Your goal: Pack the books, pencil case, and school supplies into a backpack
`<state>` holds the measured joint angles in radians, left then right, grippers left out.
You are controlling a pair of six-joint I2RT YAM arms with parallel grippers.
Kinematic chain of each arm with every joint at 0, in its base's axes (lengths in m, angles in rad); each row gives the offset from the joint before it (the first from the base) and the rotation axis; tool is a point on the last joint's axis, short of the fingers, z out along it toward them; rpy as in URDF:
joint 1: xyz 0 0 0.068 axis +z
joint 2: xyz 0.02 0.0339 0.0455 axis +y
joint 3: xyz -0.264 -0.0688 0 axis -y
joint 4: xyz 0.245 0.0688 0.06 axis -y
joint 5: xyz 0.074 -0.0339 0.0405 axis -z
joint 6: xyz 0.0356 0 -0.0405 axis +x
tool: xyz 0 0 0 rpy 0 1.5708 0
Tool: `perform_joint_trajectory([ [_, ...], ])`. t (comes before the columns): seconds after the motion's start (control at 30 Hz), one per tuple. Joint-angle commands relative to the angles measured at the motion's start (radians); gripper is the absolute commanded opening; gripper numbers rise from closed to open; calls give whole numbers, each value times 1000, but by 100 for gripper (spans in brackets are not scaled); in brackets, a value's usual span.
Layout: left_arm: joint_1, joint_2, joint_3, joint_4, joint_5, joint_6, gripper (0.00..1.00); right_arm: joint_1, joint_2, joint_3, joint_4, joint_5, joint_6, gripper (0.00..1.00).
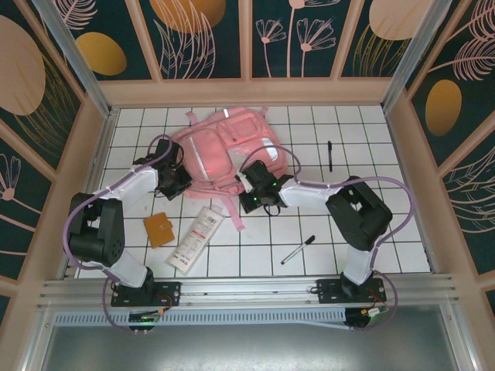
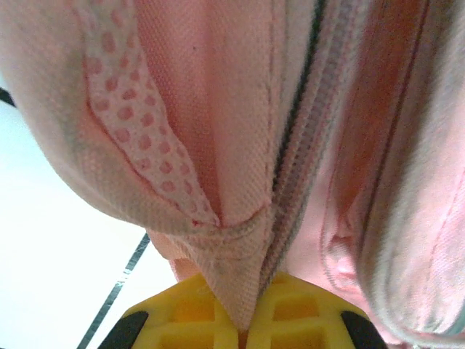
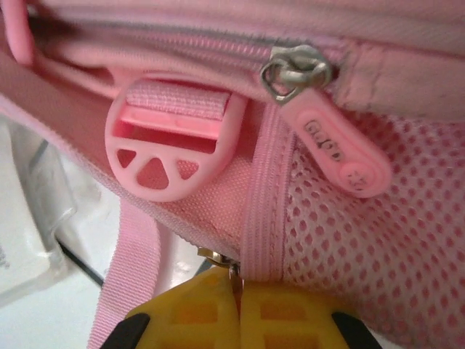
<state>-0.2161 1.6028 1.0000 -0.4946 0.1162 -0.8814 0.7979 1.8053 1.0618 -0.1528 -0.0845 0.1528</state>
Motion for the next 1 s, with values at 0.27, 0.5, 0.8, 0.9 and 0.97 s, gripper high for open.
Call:
perform_joint_trajectory([
  [0.27,-32,-40,118,-14,134,209,29,-73,-97,-1,-112,106,67,28],
  [0.5,-39,-110,314,-133,89,472,61,-84,-175,22,-174,48,-25,36],
  [0.8,-228,173,503,-256,-23,756,67,-154,-266,1,-95,93,75,44],
  [0.9,-266,241,522,-243,-78,800,71,-159,-322,-27,-59,234,90,52],
  [0.97,-274,281,535,-241,-107,817,72,-158,-363,-49,-39,349,113,57],
])
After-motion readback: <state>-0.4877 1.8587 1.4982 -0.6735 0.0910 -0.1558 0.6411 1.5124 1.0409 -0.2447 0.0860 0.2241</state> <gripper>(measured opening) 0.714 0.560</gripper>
